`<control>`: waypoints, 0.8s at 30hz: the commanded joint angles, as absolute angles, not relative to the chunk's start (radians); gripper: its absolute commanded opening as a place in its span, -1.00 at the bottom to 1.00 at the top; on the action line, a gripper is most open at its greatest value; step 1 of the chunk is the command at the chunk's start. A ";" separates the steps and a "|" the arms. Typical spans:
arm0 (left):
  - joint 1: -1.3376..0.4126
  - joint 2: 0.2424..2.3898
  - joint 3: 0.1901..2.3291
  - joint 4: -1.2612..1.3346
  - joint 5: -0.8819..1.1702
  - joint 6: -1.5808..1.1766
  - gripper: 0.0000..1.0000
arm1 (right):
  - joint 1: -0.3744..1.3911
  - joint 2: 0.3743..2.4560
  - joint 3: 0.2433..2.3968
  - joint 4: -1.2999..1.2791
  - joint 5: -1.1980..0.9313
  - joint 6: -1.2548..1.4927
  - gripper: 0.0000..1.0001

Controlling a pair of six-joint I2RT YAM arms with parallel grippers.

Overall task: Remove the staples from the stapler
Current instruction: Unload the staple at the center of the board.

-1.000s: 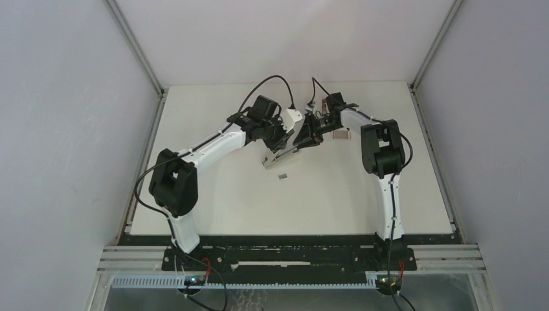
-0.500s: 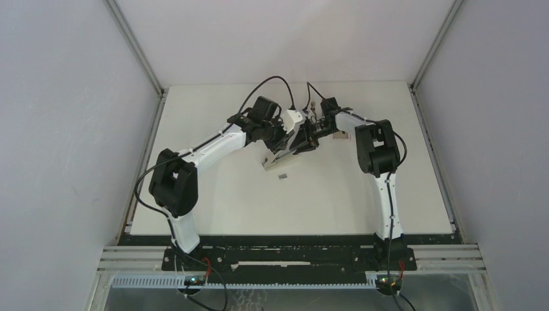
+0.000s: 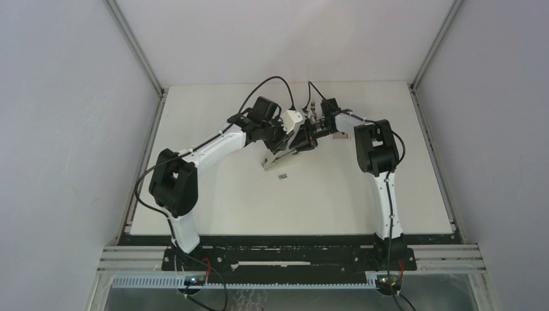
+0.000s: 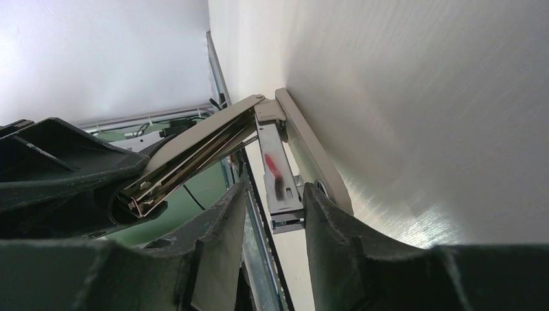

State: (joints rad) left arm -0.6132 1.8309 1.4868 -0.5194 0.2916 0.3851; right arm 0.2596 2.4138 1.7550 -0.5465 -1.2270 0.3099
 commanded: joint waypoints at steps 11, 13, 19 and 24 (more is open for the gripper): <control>-0.620 1.790 1.463 -0.500 0.315 0.384 -1.00 | 0.291 2.425 1.764 -0.526 -1.266 0.303 -0.31; -0.620 1.790 1.462 -0.499 0.312 0.384 -1.00 | 0.291 2.426 1.764 -0.534 -1.264 0.297 -0.32; -0.620 1.790 1.459 -0.496 0.307 0.383 -1.00 | 0.291 2.428 1.763 -0.546 -1.266 0.283 -0.32; -0.620 1.792 1.458 -0.492 0.300 0.383 -1.00 | 0.291 2.425 1.758 -0.550 -1.265 0.278 -0.40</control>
State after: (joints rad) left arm -0.6132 1.8309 1.4864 -0.5201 0.2913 0.3851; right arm 0.2840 2.4260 1.7550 -0.5465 -1.2366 0.3008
